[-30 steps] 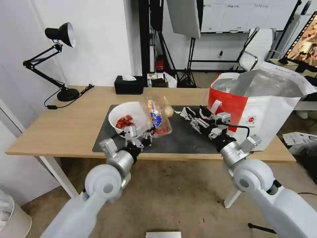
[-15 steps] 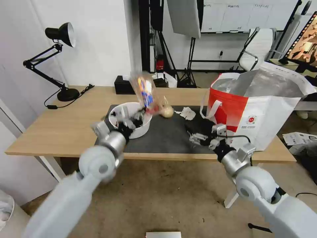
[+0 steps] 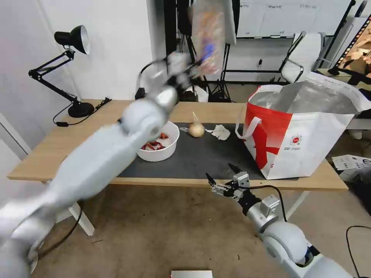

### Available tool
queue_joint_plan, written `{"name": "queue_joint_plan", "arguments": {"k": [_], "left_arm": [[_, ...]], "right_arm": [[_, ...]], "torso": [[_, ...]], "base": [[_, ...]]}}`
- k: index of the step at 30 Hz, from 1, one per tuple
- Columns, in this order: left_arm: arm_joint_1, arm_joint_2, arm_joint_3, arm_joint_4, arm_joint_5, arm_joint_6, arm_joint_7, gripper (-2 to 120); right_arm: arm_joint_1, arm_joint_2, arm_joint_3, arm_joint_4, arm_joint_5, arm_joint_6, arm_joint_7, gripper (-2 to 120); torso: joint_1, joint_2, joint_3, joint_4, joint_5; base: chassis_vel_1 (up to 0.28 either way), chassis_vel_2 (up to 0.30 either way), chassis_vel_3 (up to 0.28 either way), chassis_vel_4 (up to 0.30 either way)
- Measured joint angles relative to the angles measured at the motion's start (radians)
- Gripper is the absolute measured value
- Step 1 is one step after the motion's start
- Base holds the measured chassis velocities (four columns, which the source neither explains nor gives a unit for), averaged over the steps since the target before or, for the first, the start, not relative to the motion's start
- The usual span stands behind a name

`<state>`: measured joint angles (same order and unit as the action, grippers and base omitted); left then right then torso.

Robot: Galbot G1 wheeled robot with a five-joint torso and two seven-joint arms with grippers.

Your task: Pick up the trash from the table and place it into the takeout bag.

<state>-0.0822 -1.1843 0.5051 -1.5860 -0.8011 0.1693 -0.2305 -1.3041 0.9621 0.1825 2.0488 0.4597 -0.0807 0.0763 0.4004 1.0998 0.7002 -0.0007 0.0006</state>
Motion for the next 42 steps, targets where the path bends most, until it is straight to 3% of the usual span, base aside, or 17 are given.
{"name": "queue_joint_plan", "arguments": {"k": [4,7,8,11,16,18,32,35,38,42], "left_arm": [[-0.062,-0.076,0.079,0.091,0.080,-0.027,0.066,0],[-0.091,-0.120,0.117,0.154,0.131,-0.043,0.164,0],[-0.091,-0.120,0.117,0.154,0.131,-0.043,0.164,0],[-0.109,-0.130,0.154,0.199,0.147,-0.043,0.253,0],[-0.117,-0.133,0.173,0.230,0.159,-0.042,0.303,0],[-0.118,-0.135,0.174,0.235,0.159,-0.041,0.303,2],[-0.128,-0.127,0.160,0.204,0.133,-0.041,0.250,53],[-0.124,-0.104,0.144,0.158,0.096,-0.035,0.224,63],[-0.091,-0.034,0.119,0.063,0.065,-0.019,0.192,78],[-0.047,0.025,0.105,-0.010,0.058,-0.018,0.142,87]], "right_arm": [[-0.004,0.015,-0.002,-0.003,-0.014,0.000,-0.002,100],[-0.013,0.022,-0.002,-0.003,-0.026,0.000,-0.004,100],[-0.013,0.022,-0.002,-0.003,-0.026,0.000,-0.004,100],[-0.020,0.022,0.001,-0.003,-0.030,0.002,-0.006,100],[-0.021,0.021,0.002,-0.003,-0.030,0.004,-0.008,100],[-0.021,0.021,0.002,-0.003,-0.030,0.005,-0.008,100],[-0.013,0.021,-0.002,-0.014,-0.027,0.005,-0.009,100],[-0.013,0.018,-0.001,-0.008,-0.024,0.006,-0.008,100],[-0.021,0.013,0.008,0.012,-0.008,0.018,-0.005,100],[-0.025,0.012,0.014,0.022,0.007,0.030,0.000,100]], "torso": [[0.000,0.000,0.000,0.0004,-0.0004],[0.000,0.000,0.000,0.0007,-0.0004],[0.000,0.000,0.000,0.0007,-0.0004],[0.000,0.000,0.000,0.0006,-0.0004],[0.000,0.000,0.000,0.0010,-0.0006],[0.000,0.000,0.000,0.0009,-0.0006],[0.000,0.000,0.000,0.0007,-0.0006],[0.000,0.000,0.000,0.0006,-0.0006],[0.000,0.000,0.000,0.0005,-0.0007],[0.000,0.000,0.000,0.0008,-0.0008]], "base": [[0.000,0.000,0.000,0.000],[0.000,0.000,0.000,0.000],[0.000,0.000,0.000,0.000],[0.000,0.000,0.000,0.000],[0.000,0.000,0.000,0.000],[0.000,0.000,0.000,0.000],[0.000,0.000,0.000,0.000],[0.000,0.000,0.000,0.000],[0.000,0.000,0.000,0.000],[0.000,0.000,0.000,0.000]]}}
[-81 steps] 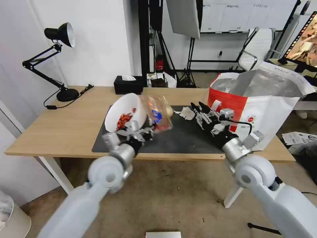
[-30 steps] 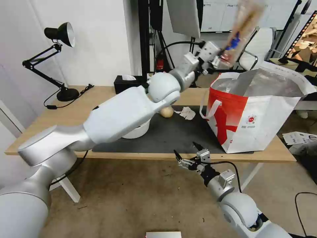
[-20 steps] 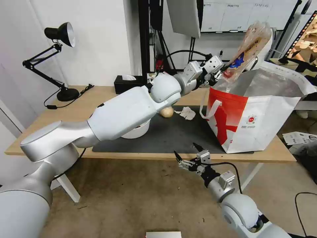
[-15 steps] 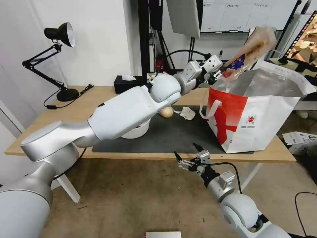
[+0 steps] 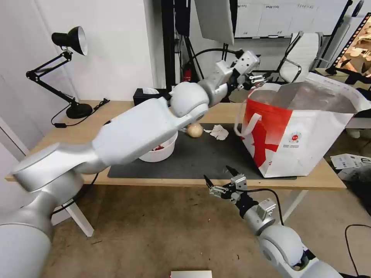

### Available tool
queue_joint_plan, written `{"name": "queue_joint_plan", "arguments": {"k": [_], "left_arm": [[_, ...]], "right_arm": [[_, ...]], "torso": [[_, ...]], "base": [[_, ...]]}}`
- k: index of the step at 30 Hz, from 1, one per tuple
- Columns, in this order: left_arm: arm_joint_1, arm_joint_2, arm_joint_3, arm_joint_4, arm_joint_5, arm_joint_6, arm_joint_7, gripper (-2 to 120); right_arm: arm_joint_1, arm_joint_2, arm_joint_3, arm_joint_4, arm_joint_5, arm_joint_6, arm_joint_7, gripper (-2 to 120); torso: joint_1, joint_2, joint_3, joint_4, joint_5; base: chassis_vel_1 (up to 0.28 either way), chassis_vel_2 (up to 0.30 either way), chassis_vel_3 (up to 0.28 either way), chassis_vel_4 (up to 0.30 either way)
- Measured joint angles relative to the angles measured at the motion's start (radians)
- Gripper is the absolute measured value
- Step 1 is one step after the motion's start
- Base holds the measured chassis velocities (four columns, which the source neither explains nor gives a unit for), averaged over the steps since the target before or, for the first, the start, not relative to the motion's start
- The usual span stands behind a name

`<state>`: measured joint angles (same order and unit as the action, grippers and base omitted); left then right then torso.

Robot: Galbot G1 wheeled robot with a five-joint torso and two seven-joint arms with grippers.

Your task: Pick up the trash from the table and place it into the takeout bag.

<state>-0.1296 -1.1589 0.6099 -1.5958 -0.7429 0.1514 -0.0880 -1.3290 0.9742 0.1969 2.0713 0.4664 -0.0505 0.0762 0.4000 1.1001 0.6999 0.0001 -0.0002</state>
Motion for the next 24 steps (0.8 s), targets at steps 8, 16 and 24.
{"name": "queue_joint_plan", "arguments": {"k": [8,16,24], "left_arm": [[0.307,0.224,-0.167,-0.185,0.060,-0.043,-0.045,100],[0.819,0.360,-0.599,-0.391,0.206,-0.057,-0.007,100],[1.193,0.285,-0.809,-0.469,0.364,-0.081,-0.012,100]], "right_arm": [[-0.033,-0.004,0.034,0.041,0.037,0.068,0.041,100],[-0.078,-0.017,0.084,0.088,0.062,0.112,0.075,100],[-0.240,0.027,0.243,0.166,0.000,0.119,0.080,100]], "torso": [[0.000,0.000,0.000,0.0005,-0.0006],[0.000,0.000,0.000,0.0002,0.0000],[0.000,0.000,0.000,-0.0007,0.0004]], "base": [[0.000,0.000,0.000,0.000],[0.000,0.000,0.000,0.000],[0.000,0.000,0.000,0.000]]}}
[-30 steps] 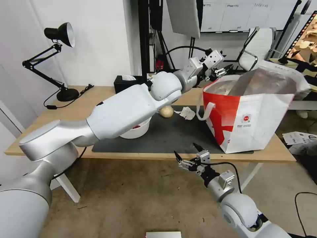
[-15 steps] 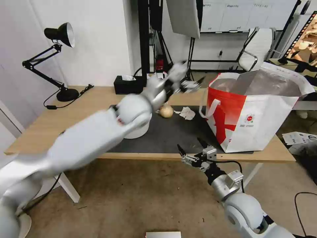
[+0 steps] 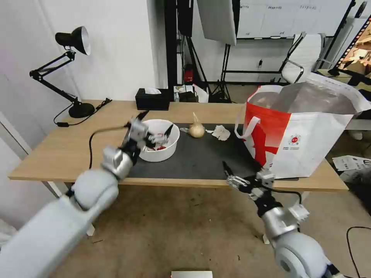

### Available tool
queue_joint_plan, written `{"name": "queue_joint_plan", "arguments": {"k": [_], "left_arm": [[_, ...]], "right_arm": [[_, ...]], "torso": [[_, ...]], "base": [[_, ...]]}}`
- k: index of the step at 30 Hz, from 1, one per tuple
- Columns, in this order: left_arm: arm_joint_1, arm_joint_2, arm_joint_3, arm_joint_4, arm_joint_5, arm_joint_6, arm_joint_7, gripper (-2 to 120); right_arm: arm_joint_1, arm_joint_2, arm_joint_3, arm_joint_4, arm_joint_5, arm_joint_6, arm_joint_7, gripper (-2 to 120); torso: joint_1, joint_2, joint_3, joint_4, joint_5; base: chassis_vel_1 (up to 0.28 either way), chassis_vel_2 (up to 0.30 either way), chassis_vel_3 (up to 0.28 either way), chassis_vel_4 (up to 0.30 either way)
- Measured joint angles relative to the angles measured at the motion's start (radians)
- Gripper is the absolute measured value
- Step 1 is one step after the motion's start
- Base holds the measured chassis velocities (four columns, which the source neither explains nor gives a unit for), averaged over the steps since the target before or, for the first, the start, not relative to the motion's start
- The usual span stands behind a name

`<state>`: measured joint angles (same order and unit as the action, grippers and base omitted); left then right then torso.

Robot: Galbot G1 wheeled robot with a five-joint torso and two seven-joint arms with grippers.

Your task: Pick up the trash from the table and place it into the takeout bag.

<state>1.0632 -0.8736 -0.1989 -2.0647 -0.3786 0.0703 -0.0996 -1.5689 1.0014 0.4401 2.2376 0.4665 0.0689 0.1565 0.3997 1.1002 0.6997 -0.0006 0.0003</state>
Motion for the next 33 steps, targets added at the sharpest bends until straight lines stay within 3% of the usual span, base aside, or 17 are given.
{"name": "queue_joint_plan", "arguments": {"k": [4,6,7,14,33], "left_arm": [[0.111,-0.057,-0.060,-0.014,0.062,-0.015,-0.001,100],[0.339,-0.172,-0.185,-0.027,0.206,-0.051,-0.012,100],[0.381,-0.198,-0.205,-0.031,0.233,-0.053,-0.016,100],[0.445,-0.248,-0.237,-0.065,0.261,-0.012,-0.026,100],[0.448,-0.261,-0.218,-0.059,0.258,0.010,-0.021,100]], "right_arm": [[-0.038,0.018,0.036,0.013,-0.042,-0.002,0.002,100],[-0.114,0.042,0.073,0.019,-0.144,-0.004,0.006,100],[-0.134,0.055,0.073,0.021,-0.153,-0.006,0.015,100],[-0.183,0.108,0.038,0.039,-0.176,-0.054,0.073,100],[-0.178,0.119,0.003,0.020,-0.175,-0.079,0.099,100]], "torso": [[0.000,0.000,0.000,0.0001,-0.0005],[0.000,0.000,0.000,0.0008,-0.0003],[0.000,0.000,0.000,0.0007,0.0000],[0.000,0.000,0.000,0.0005,-0.0002],[0.000,0.000,0.000,0.0006,-0.0003]], "base": [[0.000,0.000,0.000,0.000],[0.000,0.000,0.000,0.000],[0.000,0.000,0.000,0.000],[0.000,0.000,0.000,0.000],[0.000,0.000,0.000,0.000]]}}
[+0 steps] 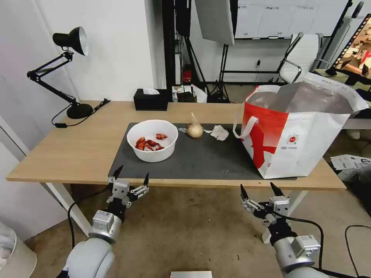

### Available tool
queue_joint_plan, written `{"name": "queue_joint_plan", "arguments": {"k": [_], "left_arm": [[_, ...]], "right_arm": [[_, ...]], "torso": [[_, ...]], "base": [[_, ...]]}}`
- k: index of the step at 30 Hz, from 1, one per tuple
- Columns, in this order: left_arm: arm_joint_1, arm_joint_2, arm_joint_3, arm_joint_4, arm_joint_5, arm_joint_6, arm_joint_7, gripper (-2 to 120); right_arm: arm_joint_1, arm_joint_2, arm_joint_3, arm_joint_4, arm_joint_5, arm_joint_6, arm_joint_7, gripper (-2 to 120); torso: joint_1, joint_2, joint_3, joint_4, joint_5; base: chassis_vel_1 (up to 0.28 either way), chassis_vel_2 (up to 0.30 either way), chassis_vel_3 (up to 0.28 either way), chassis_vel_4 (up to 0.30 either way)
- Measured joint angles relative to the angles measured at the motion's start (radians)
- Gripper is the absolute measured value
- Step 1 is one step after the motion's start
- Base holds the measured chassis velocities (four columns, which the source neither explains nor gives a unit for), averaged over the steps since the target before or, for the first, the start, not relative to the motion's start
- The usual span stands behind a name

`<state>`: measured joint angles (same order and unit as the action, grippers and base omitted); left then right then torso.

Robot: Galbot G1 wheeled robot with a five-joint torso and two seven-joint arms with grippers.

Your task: Pick up the trash from the table and place it into the takeout bag.

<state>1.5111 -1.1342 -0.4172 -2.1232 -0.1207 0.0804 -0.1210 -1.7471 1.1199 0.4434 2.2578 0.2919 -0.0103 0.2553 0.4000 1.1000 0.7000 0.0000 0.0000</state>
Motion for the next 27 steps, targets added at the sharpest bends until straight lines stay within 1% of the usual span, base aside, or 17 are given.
{"name": "queue_joint_plan", "arguments": {"k": [21,26,27], "left_arm": [[0.009,-0.004,0.005,0.012,0.009,-0.003,0.001,100],[0.010,-0.005,0.007,0.014,0.011,-0.003,0.001,100],[0.007,-0.004,0.008,0.015,0.011,-0.003,0.001,100]], "right_arm": [[0.024,-0.008,-0.024,-0.009,0.004,-0.020,0.008,100],[0.066,-0.037,-0.072,-0.008,0.041,-0.044,0.026,100],[0.098,-0.056,-0.093,-0.006,0.071,-0.063,0.029,100]], "torso": [[0.000,0.000,0.000,0.0000,0.0000],[0.000,0.000,0.000,-0.0001,0.0001],[0.000,0.000,0.000,-0.0001,0.0001]], "base": [[0.000,0.000,0.000,0.000],[0.000,0.000,0.000,0.000],[0.000,0.000,0.000,0.000]]}}
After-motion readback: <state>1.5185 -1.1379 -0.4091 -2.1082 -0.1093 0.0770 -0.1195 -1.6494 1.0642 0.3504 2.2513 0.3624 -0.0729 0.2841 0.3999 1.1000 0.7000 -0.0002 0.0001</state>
